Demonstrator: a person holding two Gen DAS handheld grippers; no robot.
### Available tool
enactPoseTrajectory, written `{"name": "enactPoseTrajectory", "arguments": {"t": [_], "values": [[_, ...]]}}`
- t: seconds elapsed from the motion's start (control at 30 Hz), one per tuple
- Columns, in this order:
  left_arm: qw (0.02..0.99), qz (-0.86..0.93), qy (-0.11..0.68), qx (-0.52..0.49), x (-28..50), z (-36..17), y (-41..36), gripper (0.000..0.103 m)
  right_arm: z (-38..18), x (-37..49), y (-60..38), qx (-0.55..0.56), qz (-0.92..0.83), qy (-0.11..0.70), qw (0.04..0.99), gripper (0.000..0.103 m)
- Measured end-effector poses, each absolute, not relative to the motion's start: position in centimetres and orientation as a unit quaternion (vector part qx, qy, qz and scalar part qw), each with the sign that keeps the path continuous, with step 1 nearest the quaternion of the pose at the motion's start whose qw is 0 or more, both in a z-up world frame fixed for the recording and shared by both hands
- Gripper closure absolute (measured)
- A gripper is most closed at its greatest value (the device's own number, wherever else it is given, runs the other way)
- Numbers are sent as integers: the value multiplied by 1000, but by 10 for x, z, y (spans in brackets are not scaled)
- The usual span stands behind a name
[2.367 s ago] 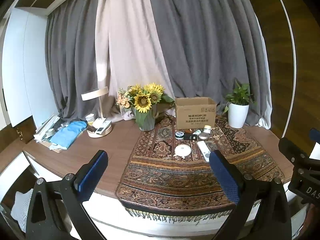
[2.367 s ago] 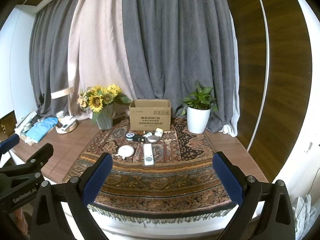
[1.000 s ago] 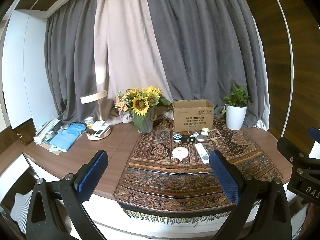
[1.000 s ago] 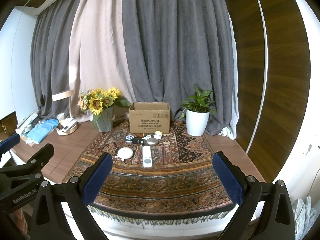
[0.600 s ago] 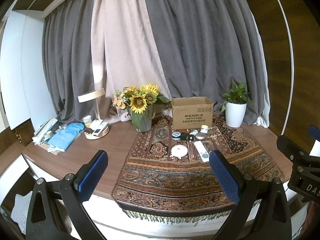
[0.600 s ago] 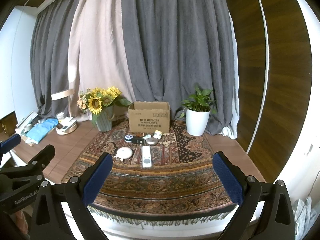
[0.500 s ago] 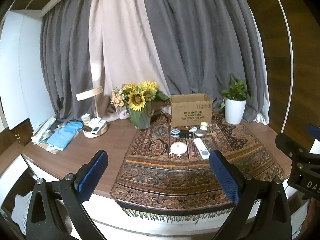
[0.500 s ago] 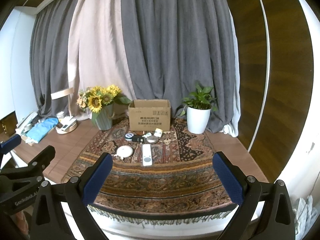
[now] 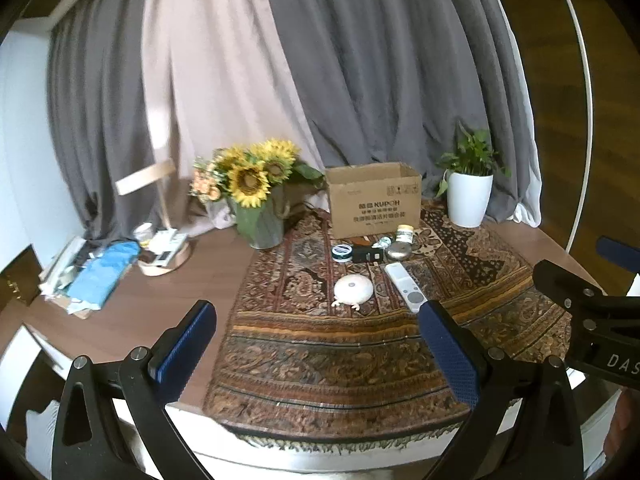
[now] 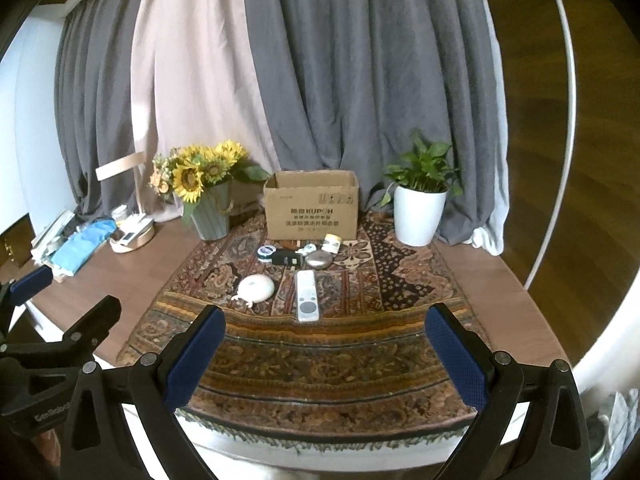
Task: Organize rigid objects
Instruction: 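Grasp the white round light with left tool while right tool grasps the white remote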
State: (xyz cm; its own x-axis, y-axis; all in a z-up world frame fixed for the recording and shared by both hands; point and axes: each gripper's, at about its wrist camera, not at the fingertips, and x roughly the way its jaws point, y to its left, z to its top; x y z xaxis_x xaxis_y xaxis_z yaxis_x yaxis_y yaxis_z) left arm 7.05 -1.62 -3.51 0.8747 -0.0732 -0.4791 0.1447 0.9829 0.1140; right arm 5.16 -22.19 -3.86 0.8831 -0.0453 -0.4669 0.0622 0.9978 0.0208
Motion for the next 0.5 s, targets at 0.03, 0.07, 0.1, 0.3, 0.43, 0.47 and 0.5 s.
{"name": "enactPoseTrajectory", "arguments": {"t": [0.03,0.07,0.1,0.3,0.43,0.47,0.5], "values": [[964,-63,248,75,81,-39,-16,0,-41,62,-221,18,-28,243,969,1],[962,-68,252,79,92,-42,-17,0,-43,70,-220,18,-29,247,968,1],[961,-73,256,81,103,-46,-17,0,-46,81,-220,19,-29,250,967,1],[951,-101,274,102,162,-65,-17,0,-60,144,-212,10,-31,276,961,1],[942,-122,290,114,196,-77,-15,0,-73,184,-206,13,-29,303,952,2],[940,-128,293,117,205,-81,-14,0,-76,192,-204,14,-29,308,951,2],[938,-135,296,118,213,-85,-14,0,-80,202,-203,15,-30,313,949,2]]}}
